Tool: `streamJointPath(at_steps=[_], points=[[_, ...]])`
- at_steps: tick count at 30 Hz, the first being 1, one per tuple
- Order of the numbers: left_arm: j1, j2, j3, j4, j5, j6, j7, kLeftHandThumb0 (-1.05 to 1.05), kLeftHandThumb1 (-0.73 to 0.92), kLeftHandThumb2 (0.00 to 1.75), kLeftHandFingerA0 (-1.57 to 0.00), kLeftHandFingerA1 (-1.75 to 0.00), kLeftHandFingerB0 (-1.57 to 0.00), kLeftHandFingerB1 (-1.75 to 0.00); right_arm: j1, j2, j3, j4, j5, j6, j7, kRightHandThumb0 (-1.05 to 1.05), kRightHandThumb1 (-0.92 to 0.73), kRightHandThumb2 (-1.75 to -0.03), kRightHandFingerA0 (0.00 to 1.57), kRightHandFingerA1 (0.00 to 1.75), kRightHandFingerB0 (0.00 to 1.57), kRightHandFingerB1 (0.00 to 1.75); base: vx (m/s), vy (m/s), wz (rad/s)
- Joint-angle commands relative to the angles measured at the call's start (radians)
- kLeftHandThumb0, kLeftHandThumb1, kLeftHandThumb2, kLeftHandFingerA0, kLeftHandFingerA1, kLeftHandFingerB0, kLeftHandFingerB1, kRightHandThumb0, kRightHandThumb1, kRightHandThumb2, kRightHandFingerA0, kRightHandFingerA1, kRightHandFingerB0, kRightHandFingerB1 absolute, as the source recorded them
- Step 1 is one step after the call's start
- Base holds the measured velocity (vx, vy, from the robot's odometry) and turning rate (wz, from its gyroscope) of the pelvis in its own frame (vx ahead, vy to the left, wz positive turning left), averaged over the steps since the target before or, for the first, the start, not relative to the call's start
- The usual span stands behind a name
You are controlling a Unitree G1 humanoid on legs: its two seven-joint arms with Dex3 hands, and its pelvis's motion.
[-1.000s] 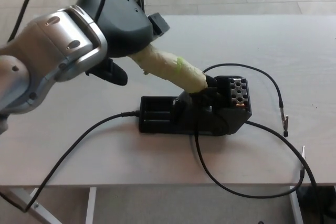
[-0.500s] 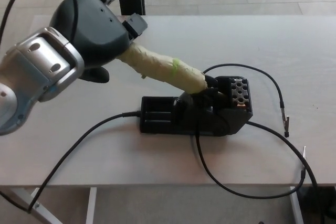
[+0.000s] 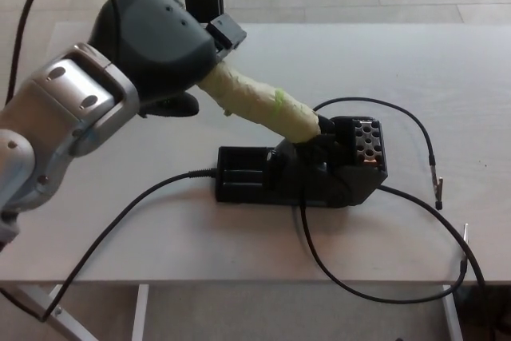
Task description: Use the left hand of the robot to grab the soldering gun kept on the middle of the table and pull it out of its base and keep it on the left side of the base
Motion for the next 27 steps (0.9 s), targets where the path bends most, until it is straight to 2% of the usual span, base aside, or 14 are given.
streamJointPath(at_steps=[1,2,4,5,6,8,12,13,17,21,24,25,26,27], points=[[0.041,-0.057,0.055,0.094,-0.161,-0.258,0.31,-0.1,0.52,0.84,-1.03,-1.74,-0.35,-0.55,-0.006,-0.044,0.003,0.009,0.002,-0.025,0.017,-0.51,-0.52,-0.88,0.51,0.66,0.38,0.53,0.0,0.0,0.0],[0.037,-0.06,0.063,0.102,-0.19,-0.286,0.305,-0.11,0.51,0.81,-1.03,-1.73,-0.45,-0.52,-0.006,-0.044,0.004,0.006,0.002,-0.023,0.018,-0.5,-0.53,-0.89,0.52,0.66,0.39,0.53,0.0,0.0,0.0],[0.023,-0.058,0.068,0.115,-0.214,-0.335,0.315,-0.1,0.49,0.82,-1.01,-1.69,-0.48,-0.56,-0.008,-0.044,0.001,0.006,0.006,-0.018,0.018,-0.48,-0.52,-0.9,0.52,0.66,0.38,0.53,0.0,0.0,0.0],[0.017,-0.059,0.07,0.112,-0.236,-0.347,0.29,-0.22,0.55,0.7,-0.94,-1.4,-0.78,-0.65,-0.007,-0.046,0.007,0.003,-0.001,-0.025,0.016,-0.44,-0.67,-0.6,0.58,0.6,0.48,0.39,0.0,0.0,0.0],[0.015,-0.059,0.069,0.11,-0.237,-0.351,0.285,-0.24,0.54,0.67,-0.96,-1.37,-0.89,-0.74,-0.008,-0.047,0.007,0.002,-0.001,-0.024,0.017,-0.44,-0.67,-0.6,0.58,0.6,0.48,0.4,0.0,0.0,0.0],[0.018,-0.063,0.064,0.127,-0.243,-0.376,0.291,-0.21,0.51,0.68,-0.94,-1.47,-0.92,-1.11,-0.01,-0.048,0.006,0.003,0.001,-0.018,0.015,-0.45,-0.67,-0.6,0.58,0.59,0.51,0.4,0.0,0.0,0.0],[0.024,-0.067,0.059,0.153,-0.238,-0.413,0.32,-0.28,0.52,0.72,-0.99,-1.62,-0.89,-1.18,-0.008,-0.05,0.001,0.0,0.008,-0.017,0.023,-0.44,-0.67,-0.6,0.58,0.6,0.52,0.41,0.0,0.0,0.0],[0.024,-0.063,0.057,0.15,-0.236,-0.41,0.308,-0.26,0.51,0.75,-0.98,-1.69,-0.85,-1.25,-0.008,-0.05,0.002,-0.001,0.007,-0.018,0.022,-0.44,-0.67,-0.61,0.59,0.6,0.52,0.41,0.0,0.0,0.0],[0.018,-0.059,0.056,0.163,-0.227,-0.419,0.304,-0.26,0.5,0.76,-1.0,-1.71,-0.87,-1.25,-0.017,-0.052,-0.002,0.005,0.01,-0.011,0.022,-0.43,-0.68,-0.61,0.6,0.62,0.54,0.41,0.0,0.0,0.0],[-0.01,-0.04,0.05,0.159,-0.215,-0.428,0.265,-0.27,0.5,0.82,-1.09,-1.65,-0.89,-1.03,-0.011,-0.051,-0.007,0.001,0.015,-0.002,0.024,-0.46,-0.68,-0.61,0.6,0.62,0.53,0.42,0.0,0.0,0.0],[-0.035,-0.031,0.05,0.177,-0.213,-0.44,0.251,-0.28,0.52,0.8,-1.05,-1.65,-0.9,-0.93,-0.007,-0.052,-0.001,-0.001,0.008,-0.014,0.022,-0.47,-0.69,-0.61,0.6,0.61,0.51,0.41,0.0,0.0,0.0],[-0.052,-0.021,0.05,0.193,-0.176,-0.449,0.292,-0.29,0.41,0.97,-1.32,-1.38,-0.9,-0.93,-0.015,-0.053,0.003,0.004,0.003,-0.008,0.013,-0.49,-0.71,-0.61,0.61,0.6,0.49,0.41,0.0,0.0,0.0],[-0.062,-0.016,0.05,0.201,-0.166,-0.459,0.303,-0.24,0.46,0.82,-1.07,-1.72,-0.91,-0.9,-0.015,-0.054,0.008,0.003,-0.003,-0.01,0.007,-0.48,-0.72,-0.62,0.62,0.58,0.49,0.41,0.0,0.0,0.0],[-0.072,-0.01,0.051,0.202,-0.154,-0.452,0.295,-0.31,0.39,0.94,-1.34,-1.4,-0.89,-0.94,-0.015,-0.055,0.013,0.002,-0.008,-0.008,0.005,-0.49,-0.73,-0.62,0.62,0.58,0.47,0.41,0.0,0.0,0.0]])
